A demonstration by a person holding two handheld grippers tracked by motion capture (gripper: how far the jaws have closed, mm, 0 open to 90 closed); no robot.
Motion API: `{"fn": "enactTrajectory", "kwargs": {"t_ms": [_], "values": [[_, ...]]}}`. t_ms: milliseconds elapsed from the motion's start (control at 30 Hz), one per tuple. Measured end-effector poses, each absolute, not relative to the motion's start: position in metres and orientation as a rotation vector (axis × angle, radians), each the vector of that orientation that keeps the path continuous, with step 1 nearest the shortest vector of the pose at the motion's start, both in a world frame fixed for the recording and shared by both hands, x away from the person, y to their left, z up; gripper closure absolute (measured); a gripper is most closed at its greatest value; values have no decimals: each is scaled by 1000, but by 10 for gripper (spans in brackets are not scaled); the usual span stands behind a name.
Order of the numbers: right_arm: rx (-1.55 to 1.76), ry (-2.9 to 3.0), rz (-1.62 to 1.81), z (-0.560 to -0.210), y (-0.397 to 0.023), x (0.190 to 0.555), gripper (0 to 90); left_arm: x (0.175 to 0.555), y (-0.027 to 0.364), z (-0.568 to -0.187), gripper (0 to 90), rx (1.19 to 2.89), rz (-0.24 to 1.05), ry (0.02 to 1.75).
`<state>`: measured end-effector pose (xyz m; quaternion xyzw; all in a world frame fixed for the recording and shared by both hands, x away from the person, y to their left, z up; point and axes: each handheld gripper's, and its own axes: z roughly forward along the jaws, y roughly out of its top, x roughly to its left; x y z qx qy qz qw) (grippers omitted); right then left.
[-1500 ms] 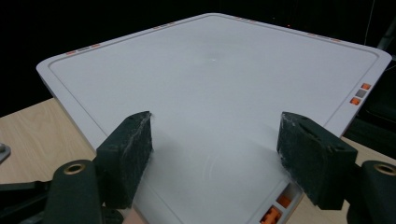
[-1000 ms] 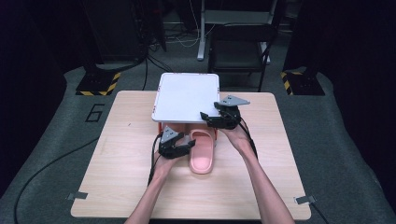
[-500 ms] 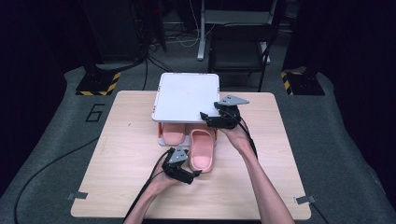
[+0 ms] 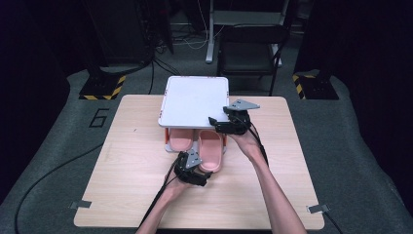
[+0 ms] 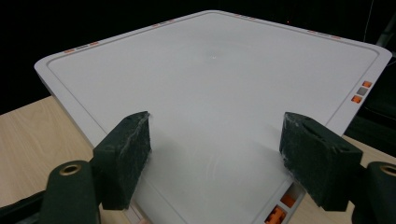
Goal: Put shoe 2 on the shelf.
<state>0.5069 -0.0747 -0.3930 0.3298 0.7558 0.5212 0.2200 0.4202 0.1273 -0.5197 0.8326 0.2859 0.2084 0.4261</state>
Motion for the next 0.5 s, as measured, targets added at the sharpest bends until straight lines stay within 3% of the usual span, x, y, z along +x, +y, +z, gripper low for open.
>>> {"fn": "enactTrajectory", "kwargs": {"t_ms": [300, 500], "values": [[910, 2088, 1444, -393, -75, 507, 245, 445, 114, -518, 145, 2014, 598, 874], [906, 2088, 1445, -393, -75, 507, 247, 459, 112, -519, 147, 1988, 582, 963]]}}
